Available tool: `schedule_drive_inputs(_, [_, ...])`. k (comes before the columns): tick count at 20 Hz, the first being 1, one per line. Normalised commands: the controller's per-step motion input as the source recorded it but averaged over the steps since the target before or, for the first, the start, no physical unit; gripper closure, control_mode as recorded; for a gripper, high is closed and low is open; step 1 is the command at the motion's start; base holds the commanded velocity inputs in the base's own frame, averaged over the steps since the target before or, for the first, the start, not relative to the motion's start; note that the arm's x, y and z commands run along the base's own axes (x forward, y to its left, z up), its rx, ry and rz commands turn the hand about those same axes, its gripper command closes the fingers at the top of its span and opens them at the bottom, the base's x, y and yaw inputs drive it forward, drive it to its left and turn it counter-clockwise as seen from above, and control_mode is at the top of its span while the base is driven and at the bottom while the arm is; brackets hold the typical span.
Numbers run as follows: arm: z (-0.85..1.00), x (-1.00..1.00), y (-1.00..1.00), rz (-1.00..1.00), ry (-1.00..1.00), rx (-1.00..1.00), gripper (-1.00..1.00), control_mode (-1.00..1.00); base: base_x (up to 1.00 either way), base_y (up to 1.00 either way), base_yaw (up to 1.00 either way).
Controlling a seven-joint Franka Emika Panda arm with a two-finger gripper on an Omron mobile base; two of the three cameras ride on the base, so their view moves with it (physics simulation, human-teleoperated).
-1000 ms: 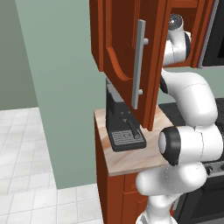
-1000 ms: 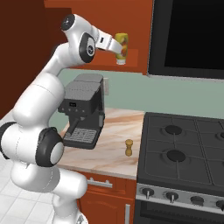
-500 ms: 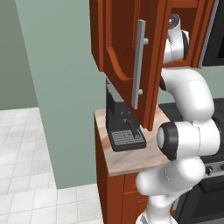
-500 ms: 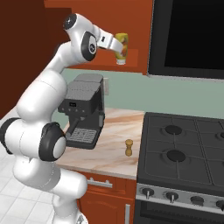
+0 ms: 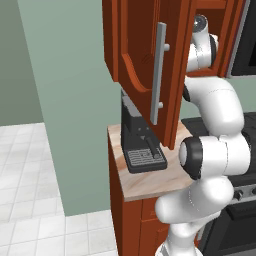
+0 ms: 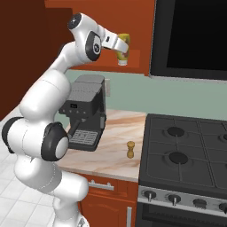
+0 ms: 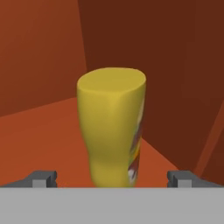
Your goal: Take 2 condiments from the cabinet and move them on the counter near the stove.Make sure the condiments are lined up with each other, next to each other.
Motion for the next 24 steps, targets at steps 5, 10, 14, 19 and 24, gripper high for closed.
schedule_drive_inputs(5, [0.0,0.09,-0.05,-0.01,0.0,0.0,-1.0,-1.0,0.0,0.0,0.0])
schedule_drive_inputs(10, [0.0,0.07,-0.02,-0.01,0.0,0.0,-1.0,-1.0,0.0,0.0,0.0])
schedule_drive_inputs(14, [0.0,0.03,-0.03,0.0,0.0,0.0,-1.0,-1.0,0.0,0.0,0.0])
schedule_drive_inputs(19, [0.0,0.04,0.0,0.0,0.0,0.0,-1.0,-1.0,0.0,0.0,0.0])
schedule_drive_inputs(24, [0.0,0.06,0.0,0.0,0.0,0.0,-1.0,-1.0,0.0,0.0,0.0])
